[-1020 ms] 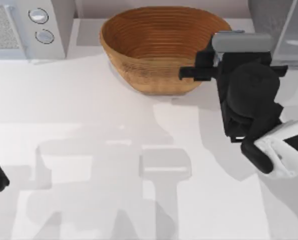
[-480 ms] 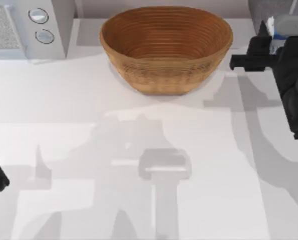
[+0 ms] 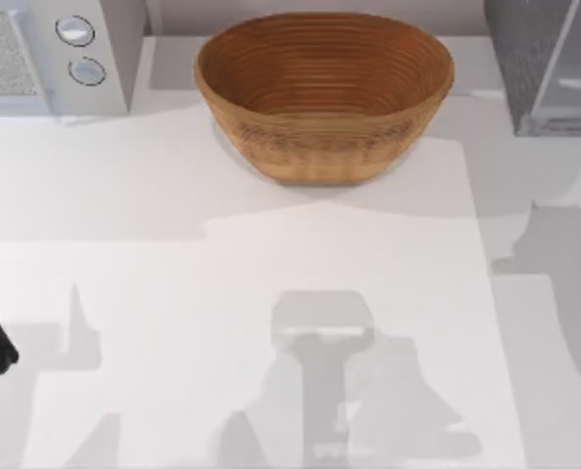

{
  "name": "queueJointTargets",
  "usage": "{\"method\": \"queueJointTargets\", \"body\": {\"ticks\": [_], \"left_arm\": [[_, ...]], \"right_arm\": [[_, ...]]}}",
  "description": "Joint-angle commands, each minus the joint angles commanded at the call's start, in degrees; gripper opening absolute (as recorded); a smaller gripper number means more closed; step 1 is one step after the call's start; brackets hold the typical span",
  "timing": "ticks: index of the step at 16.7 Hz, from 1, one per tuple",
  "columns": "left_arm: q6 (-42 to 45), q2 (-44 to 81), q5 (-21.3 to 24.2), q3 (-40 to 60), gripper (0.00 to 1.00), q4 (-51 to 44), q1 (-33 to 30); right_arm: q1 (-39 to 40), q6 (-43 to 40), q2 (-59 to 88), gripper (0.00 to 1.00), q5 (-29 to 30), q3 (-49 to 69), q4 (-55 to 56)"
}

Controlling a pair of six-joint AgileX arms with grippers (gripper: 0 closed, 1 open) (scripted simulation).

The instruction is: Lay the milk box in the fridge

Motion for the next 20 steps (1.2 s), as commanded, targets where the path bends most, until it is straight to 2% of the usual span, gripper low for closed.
{"method": "queueJointTargets", "body": {"ticks": [6,10,20], "left_arm": [[0.0,0.0,0.0,0.0,1.0,0.0,0.0],[0.0,0.0,0.0,0.0,1.0,0.0,0.0],[0.0,0.0,0.0,0.0,1.0,0.0,0.0]], "right_arm": [[-8.8,-0.5,-29.3,0.0,-9.4,-12.0,-16.3],[-12.7,-0.7,-42.1,0.0,-13.6,-17.3,-23.5],[-13.8,-0.7,-45.3,0.0,-15.0,-18.6,-25.3]]}}
